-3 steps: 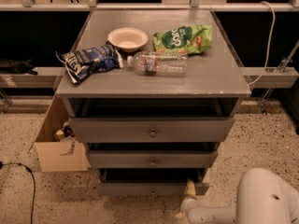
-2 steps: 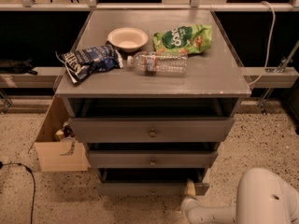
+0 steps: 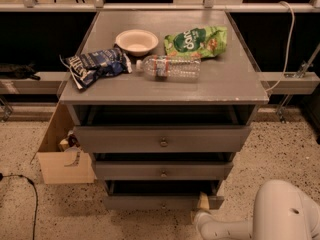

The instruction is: Open bottom drawer

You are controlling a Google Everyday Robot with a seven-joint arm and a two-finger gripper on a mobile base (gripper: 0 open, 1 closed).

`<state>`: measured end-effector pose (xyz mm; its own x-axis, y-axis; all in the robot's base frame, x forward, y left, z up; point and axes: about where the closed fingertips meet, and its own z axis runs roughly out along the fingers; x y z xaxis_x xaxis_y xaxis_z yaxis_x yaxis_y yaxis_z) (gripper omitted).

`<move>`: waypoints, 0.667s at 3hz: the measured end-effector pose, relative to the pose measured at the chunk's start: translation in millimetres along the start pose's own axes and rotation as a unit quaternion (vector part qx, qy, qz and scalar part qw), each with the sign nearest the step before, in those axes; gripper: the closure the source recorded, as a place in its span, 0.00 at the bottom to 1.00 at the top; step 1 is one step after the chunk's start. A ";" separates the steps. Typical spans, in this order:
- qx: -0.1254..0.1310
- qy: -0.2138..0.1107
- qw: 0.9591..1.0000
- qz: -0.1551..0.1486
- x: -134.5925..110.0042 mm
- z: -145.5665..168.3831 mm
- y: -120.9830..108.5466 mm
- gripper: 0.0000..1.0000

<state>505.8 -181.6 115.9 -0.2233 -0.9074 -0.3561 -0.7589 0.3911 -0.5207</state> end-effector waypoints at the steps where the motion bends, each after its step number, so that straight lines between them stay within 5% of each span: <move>1: 0.000 0.000 1.000 0.000 -1.6 -3.2 -2.9 0.88; 2: 0.000 0.000 1.000 0.000 -5.5 -10.7 -9.8 1.00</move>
Offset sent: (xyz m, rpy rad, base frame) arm -0.1293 -0.0614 -0.0043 0.0238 0.0297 -0.1849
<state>507.9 -182.1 131.2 -0.2233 -0.9074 -0.3562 -0.7589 0.3911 -0.5207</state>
